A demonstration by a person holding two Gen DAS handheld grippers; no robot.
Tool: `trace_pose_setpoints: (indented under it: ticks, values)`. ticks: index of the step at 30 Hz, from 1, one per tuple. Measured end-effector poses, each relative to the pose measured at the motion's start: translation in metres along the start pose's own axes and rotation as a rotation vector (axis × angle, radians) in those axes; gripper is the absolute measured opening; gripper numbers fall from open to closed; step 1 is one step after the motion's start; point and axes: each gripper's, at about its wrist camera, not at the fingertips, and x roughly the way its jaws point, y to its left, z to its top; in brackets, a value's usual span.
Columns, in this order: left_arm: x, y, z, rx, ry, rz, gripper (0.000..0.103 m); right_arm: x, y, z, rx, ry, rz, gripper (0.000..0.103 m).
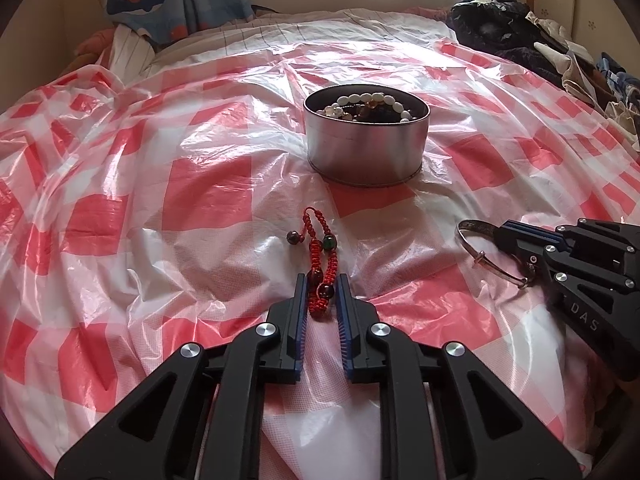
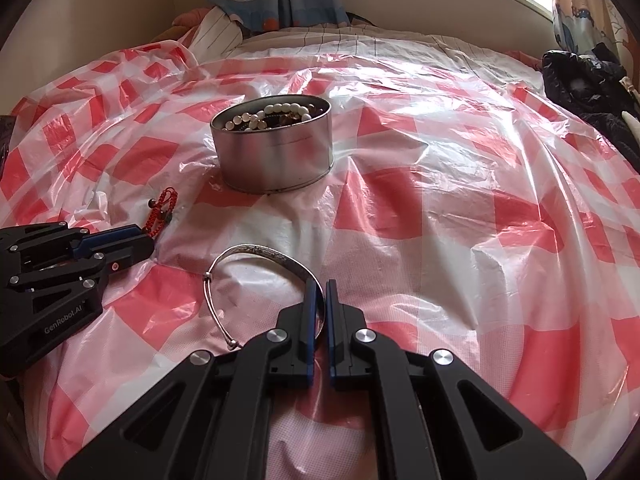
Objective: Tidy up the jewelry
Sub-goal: 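Close the right tool on the silver bangle while the left tool holds the red cord bracelet, then move the red cord bracelet and silver bangle over the tin and open both tools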
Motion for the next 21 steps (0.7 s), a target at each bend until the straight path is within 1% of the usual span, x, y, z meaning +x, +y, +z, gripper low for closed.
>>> trace_pose_setpoints:
  ticks: [7,18,20,21]
  values:
    - [0.0002,-0.0015,0.0006,0.005,0.0,-0.001,0.017,0.0,0.0001,0.0001,0.0,0.0,-0.001,0.005]
    - [0.0003,-0.0045,0.001,0.008,-0.002,-0.002,0.019,0.0001,0.0002,0.0003,0.0,0.001,-0.001,0.005]
    - [0.0002,-0.0051,0.0015,0.005,-0.004,-0.008,0.018,0.0,0.0004,0.0003,0.0,0.001,0.0,0.005]
    - [-0.0002,-0.0047,0.0015,0.003,-0.006,-0.011,0.011,-0.0001,0.0006,0.0004,0.0,0.0,0.0,0.005]
